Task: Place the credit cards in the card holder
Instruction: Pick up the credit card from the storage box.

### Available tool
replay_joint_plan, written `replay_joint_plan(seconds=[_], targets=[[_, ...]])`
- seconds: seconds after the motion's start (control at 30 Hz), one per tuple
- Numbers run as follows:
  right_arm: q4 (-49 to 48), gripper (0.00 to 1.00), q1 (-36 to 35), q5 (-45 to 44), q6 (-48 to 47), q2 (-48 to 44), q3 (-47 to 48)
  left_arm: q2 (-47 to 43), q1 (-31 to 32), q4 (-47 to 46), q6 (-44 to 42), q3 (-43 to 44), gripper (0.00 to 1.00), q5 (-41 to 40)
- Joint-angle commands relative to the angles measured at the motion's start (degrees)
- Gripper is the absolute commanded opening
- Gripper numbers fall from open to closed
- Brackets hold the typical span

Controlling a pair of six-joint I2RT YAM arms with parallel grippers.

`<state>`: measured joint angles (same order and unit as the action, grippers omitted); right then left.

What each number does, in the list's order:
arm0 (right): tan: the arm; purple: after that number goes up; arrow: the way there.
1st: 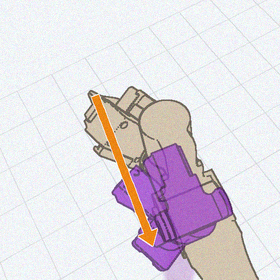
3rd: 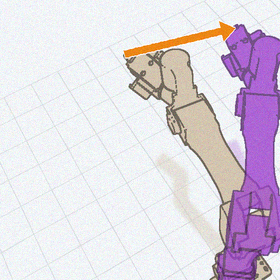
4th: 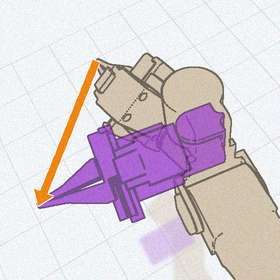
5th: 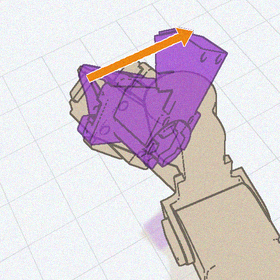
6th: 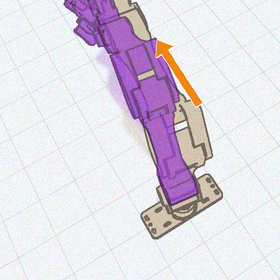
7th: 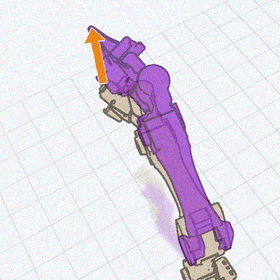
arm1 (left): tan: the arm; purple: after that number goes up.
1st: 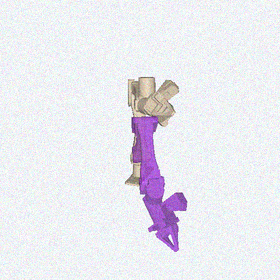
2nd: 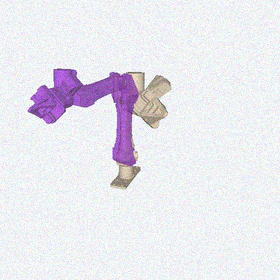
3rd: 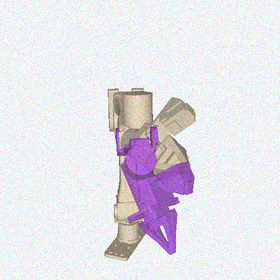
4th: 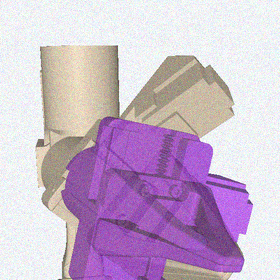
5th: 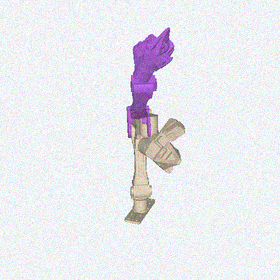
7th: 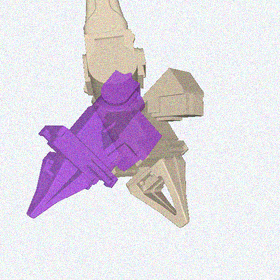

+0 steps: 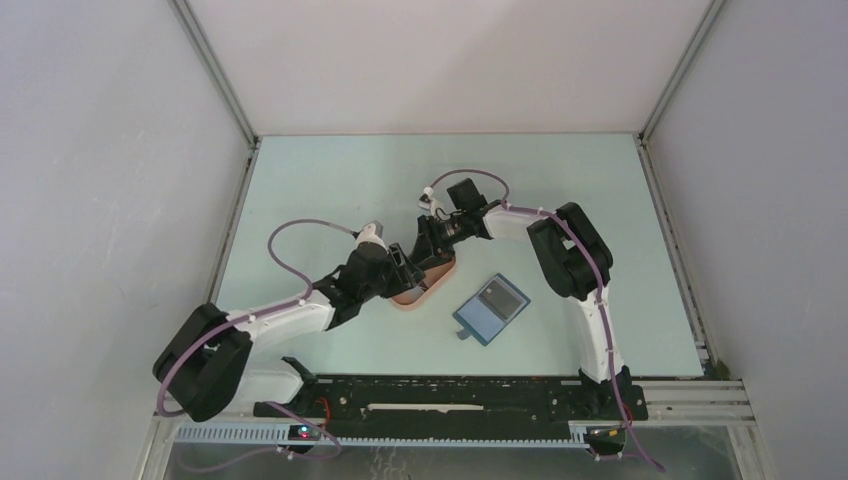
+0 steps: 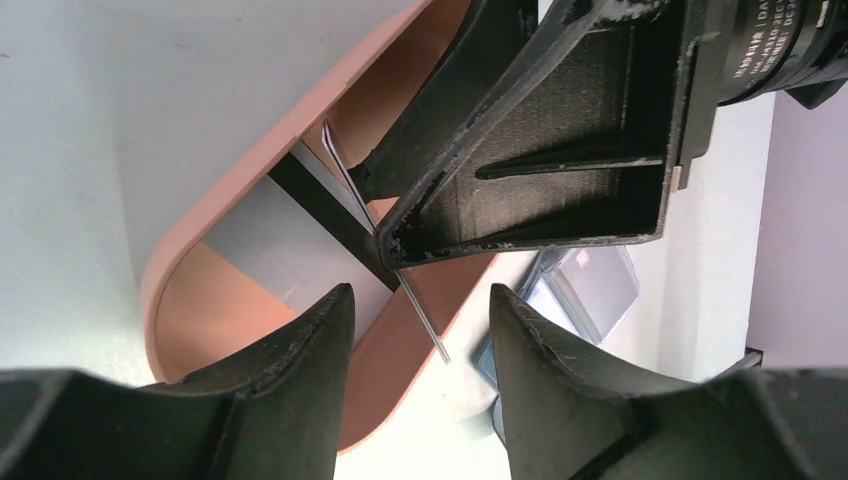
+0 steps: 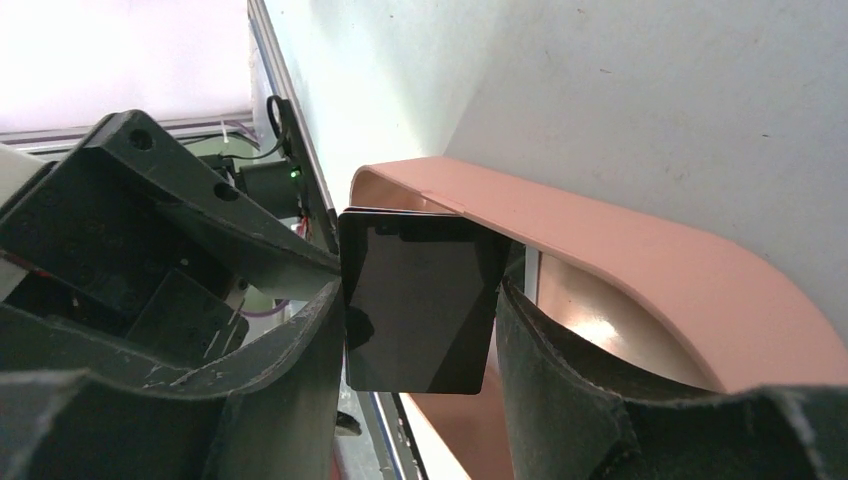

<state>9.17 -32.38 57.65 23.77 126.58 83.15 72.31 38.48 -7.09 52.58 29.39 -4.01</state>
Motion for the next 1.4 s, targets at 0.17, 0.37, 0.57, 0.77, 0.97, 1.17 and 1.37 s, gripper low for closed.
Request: replay_joint_plan(seconds=[0.17,0.37,0.57,0.77,0.97,1.17,1.37], targets=[[-0.97,0.40,0.38,1.87,1.72,1.04,0.34,4.49,-1.06,-8.68,1.91,-2.76,0.48,1.92],[-0.09,0.42,0.36,1.30,0.58,0.84,0.60,6.04,-1.21,-8.06,1.44,-1.94,0.30,1.06],[1.86,0.48,0.39,1.10,-2.17,-0.45,1.25,5.99,-1.47,-6.98,0.57,-2.82,0.00,0.45],[6.79,0.63,0.54,-0.61,-9.53,-5.05,2.74,3.13,-1.82,-7.01,-2.84,-5.02,0.00,-1.42],[11.34,0.66,0.65,-4.19,-19.63,-11.74,3.29,-0.08,-2.13,-10.50,-8.88,-6.41,0.00,-1.15],[18.39,0.64,1.45,-6.79,-34.61,-21.91,3.77,-8.31,-2.19,-15.97,-17.61,-9.39,0.00,1.10],[14.29,0.72,2.12,-15.29,-43.95,-38.72,-3.24,-19.11,-2.26,-22.49,-27.52,-14.38,0.00,6.48]])
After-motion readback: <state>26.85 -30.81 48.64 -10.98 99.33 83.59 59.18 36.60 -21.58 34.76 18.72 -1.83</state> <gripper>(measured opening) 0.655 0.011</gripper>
